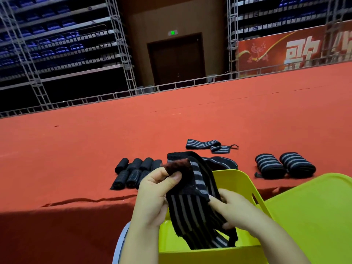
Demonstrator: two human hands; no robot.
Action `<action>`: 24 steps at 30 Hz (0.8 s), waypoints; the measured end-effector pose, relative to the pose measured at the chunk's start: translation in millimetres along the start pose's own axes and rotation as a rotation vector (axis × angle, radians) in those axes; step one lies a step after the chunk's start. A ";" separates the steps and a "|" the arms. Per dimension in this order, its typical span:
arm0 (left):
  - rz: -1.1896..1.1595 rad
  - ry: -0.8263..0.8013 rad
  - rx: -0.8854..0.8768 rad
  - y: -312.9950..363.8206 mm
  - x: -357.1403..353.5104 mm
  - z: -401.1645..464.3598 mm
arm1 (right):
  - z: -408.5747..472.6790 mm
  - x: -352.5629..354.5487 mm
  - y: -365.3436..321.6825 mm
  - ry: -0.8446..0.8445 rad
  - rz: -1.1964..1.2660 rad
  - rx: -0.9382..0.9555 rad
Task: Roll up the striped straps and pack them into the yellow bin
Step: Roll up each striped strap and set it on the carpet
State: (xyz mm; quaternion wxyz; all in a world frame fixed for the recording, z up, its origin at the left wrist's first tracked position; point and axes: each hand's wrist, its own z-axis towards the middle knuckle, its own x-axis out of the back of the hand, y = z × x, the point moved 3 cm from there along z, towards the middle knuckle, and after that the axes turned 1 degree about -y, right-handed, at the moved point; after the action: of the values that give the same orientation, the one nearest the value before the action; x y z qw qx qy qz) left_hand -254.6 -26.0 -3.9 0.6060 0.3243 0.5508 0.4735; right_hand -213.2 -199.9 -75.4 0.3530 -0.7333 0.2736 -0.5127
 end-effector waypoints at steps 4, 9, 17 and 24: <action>-0.060 0.009 -0.006 2.4 -1.0 1.0 | 0.2 15.0 -9.6 0.572 0.085 0.244; -0.124 0.024 0.024 0.9 1.5 3.9 | -4.7 20.8 -5.2 0.756 0.154 0.362; -0.160 0.033 0.036 4.4 0.9 3.3 | -22.1 24.2 -4.1 0.880 0.536 0.707; -0.108 -0.046 0.068 3.8 1.8 1.8 | -21.0 11.3 -17.0 0.317 0.500 0.327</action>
State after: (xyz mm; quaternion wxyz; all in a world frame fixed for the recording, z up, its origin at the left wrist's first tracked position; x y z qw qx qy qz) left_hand -253.8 -22.8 -0.7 0.6320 0.3253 0.5692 0.4133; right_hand -228.7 -203.2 -50.8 0.5337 -0.4883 0.4106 -0.5552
